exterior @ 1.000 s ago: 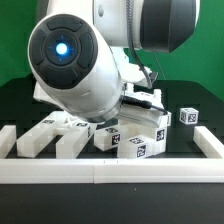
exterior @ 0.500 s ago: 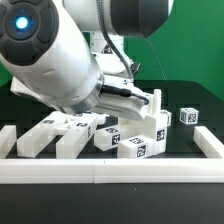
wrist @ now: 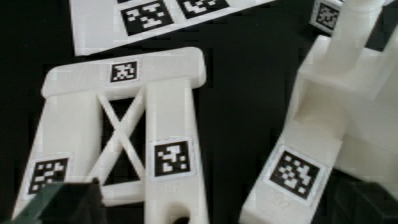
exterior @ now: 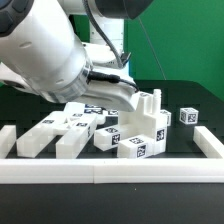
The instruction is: Assemble chair
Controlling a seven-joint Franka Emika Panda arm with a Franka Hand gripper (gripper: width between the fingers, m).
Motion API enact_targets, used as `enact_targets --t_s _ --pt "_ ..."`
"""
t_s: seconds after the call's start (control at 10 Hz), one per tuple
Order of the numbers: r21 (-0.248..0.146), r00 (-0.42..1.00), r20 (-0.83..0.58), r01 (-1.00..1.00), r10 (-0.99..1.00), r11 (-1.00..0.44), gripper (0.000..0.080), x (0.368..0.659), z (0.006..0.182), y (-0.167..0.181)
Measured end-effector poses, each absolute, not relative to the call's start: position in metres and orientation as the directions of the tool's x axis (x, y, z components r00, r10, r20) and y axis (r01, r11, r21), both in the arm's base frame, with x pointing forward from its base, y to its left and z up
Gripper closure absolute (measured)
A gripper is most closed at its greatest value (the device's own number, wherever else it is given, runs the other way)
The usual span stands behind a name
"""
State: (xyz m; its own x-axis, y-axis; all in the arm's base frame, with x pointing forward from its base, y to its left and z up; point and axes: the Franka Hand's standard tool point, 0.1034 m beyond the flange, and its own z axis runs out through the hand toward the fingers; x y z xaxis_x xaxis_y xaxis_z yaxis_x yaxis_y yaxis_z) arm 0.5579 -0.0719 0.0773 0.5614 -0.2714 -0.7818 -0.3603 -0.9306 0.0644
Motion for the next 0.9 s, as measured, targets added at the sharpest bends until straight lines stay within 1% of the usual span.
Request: enact_targets --t_s 0.1,0.2,0.4,0.5,0.6,0.8,0.9 --pt "0.041 0.657 -0.709 -0.324 -0.256 -0.945 0.0151 0.572 0.075 -0.074" --pt "0.03 0.722 -0.652 -0.282 -0.232 -0.959 0.0151 0.577 0.077 -0.075" --pt "-0.003 0.832 -0.506 -0.265 -0.227 -0.964 0.0151 0.587 0.082 -0.083" --pt "-0.009 0.853 -0.465 -0.27 -0.235 -0.963 0.0151 0.585 0.085 -0.084" --pt "-0.014 0.9 -0.363 -0.265 -0.242 -0.964 0.0151 0.595 0.089 -0.087" --pt "-0.012 0.935 -0.247 -0.267 -0.256 -0.964 0.0151 0.598 0.09 -0.088" --pt "-0.005 0.955 -0.137 -0.266 -0.262 -0.964 0.0151 0.606 0.089 -0.09"
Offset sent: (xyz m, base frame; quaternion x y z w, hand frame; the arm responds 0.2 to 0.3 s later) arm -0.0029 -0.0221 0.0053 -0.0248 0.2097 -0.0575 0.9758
